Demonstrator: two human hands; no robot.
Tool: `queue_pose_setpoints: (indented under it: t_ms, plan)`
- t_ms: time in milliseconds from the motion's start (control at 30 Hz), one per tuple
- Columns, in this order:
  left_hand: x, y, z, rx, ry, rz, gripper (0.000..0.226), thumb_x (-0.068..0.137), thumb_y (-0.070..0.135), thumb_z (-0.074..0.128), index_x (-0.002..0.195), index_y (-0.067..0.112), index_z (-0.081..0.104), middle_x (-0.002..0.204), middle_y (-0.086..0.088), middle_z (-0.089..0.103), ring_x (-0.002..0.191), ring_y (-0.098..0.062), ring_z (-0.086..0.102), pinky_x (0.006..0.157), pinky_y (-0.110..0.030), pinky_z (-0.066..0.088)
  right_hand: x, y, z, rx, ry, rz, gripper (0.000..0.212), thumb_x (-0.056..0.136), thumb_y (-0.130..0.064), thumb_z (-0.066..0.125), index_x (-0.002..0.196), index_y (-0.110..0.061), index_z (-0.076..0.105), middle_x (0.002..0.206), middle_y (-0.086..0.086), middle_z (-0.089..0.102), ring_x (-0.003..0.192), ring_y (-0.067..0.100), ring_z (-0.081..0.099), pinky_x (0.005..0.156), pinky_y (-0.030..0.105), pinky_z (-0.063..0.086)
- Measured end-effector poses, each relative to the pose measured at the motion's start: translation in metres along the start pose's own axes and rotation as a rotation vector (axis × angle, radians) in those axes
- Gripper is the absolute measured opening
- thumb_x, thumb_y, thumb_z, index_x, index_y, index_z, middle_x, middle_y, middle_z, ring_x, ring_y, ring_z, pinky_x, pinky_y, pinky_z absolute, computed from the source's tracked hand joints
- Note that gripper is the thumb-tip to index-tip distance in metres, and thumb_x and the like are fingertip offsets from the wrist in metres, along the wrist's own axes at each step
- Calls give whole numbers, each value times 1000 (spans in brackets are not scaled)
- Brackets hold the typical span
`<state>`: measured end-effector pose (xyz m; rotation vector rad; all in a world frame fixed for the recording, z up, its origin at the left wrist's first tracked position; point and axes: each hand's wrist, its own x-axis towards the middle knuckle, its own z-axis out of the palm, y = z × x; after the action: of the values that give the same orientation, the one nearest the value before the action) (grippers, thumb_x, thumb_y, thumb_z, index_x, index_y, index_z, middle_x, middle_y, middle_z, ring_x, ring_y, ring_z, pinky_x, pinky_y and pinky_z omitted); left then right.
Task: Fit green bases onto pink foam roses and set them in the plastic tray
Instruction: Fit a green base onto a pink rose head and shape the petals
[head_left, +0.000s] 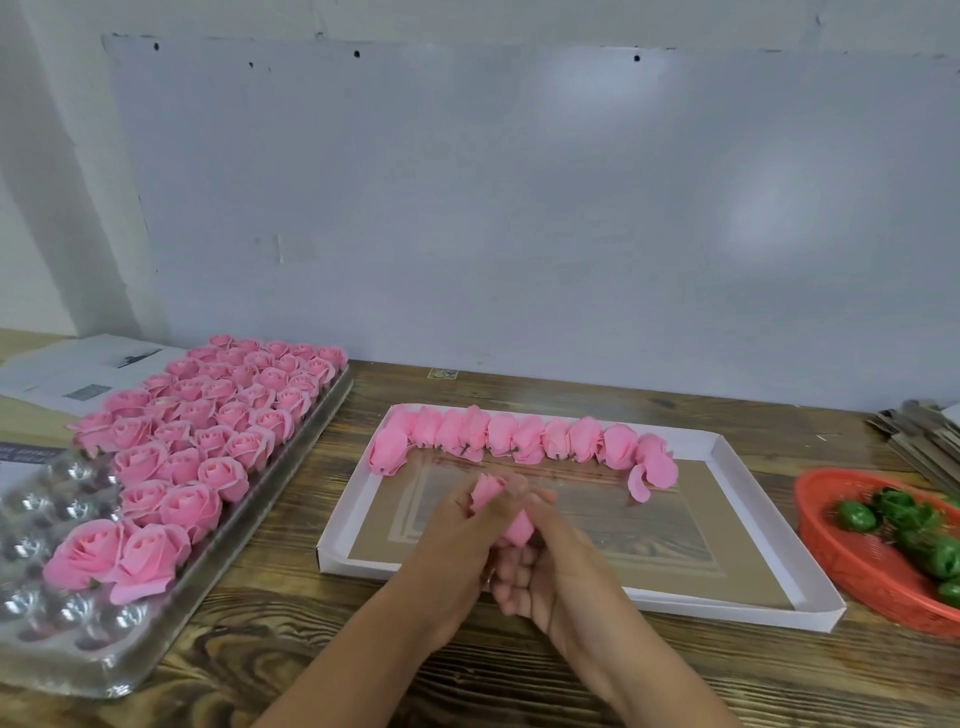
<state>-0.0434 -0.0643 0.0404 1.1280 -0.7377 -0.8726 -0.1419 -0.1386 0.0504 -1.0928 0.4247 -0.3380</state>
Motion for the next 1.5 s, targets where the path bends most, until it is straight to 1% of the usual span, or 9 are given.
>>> queue_pose_setpoints:
  t_ms: [100, 233, 400, 500, 567, 767, 900, 1100, 1500]
  plan:
    - [0, 4, -5, 78, -54, 90, 48, 85, 47, 77, 109, 7, 68, 63, -11, 61, 52, -18, 62, 60, -30, 54, 1, -3, -5, -12, 44, 20, 49, 97, -50, 46, 71, -21, 75, 54, 6, 48, 41, 16, 46, 39, 25, 38]
    - [-2, 8, -9, 150, -11, 164, 28, 73, 37, 87, 96, 23, 76, 88, -3, 75, 84, -16, 73, 78, -24, 56, 2, -6, -13, -109, 86, 84, 57, 94, -56, 45, 55, -18, 63, 49, 5, 48, 38, 17, 45, 37, 23, 35]
    - [-6, 7, -9, 214, 60, 244, 16, 76, 19, 84, 90, 26, 78, 88, 1, 76, 84, -11, 71, 75, -20, 55, 2, -9, -18, -338, 148, 19, 56, 93, -60, 46, 68, -15, 69, 63, 11, 64, 49, 19, 58, 41, 25, 43]
    - [-6, 9, -4, 209, 105, 271, 15, 75, 19, 80, 87, 29, 79, 82, 6, 76, 76, -1, 70, 69, -13, 53, 2, -9, -19, -382, 231, -180, 24, 91, -47, 58, 88, -26, 70, 86, 3, 70, 69, 13, 67, 55, 27, 54]
    - [-6, 9, -2, 194, 109, 274, 14, 75, 19, 79, 86, 29, 80, 81, 7, 76, 73, 0, 70, 66, -11, 52, 1, -12, -22, -358, 172, -281, 10, 92, -29, 63, 96, -31, 71, 99, -1, 71, 83, 8, 68, 65, 25, 57]
    - [-5, 8, -4, 82, 172, 156, 12, 75, 27, 85, 86, 25, 79, 86, -4, 77, 78, -12, 72, 67, -20, 56, -6, -21, -29, -461, 32, -334, 31, 86, -3, 70, 104, -28, 74, 100, 3, 75, 94, 24, 70, 82, 33, 59]
    - [-5, 6, -3, 101, 136, 139, 20, 74, 26, 83, 93, 21, 78, 96, -7, 78, 88, -18, 74, 72, -24, 58, -2, -17, -29, -494, 93, -356, 27, 85, -4, 71, 108, -18, 72, 95, 7, 76, 87, 25, 72, 82, 36, 59]
    - [-7, 10, -6, 186, 63, 167, 19, 79, 25, 80, 97, 33, 78, 103, 1, 78, 95, -14, 74, 75, -21, 58, 0, -18, -35, -383, 104, -278, 18, 91, -6, 62, 106, -9, 71, 98, 12, 74, 89, 23, 71, 76, 29, 57]
    - [-4, 1, -7, 308, 138, 178, 21, 83, 10, 80, 97, 25, 78, 91, 3, 78, 83, -8, 74, 71, -16, 56, 3, -16, -39, -438, 149, -182, 15, 95, -18, 59, 104, -18, 71, 96, 6, 74, 85, 17, 71, 73, 29, 58]
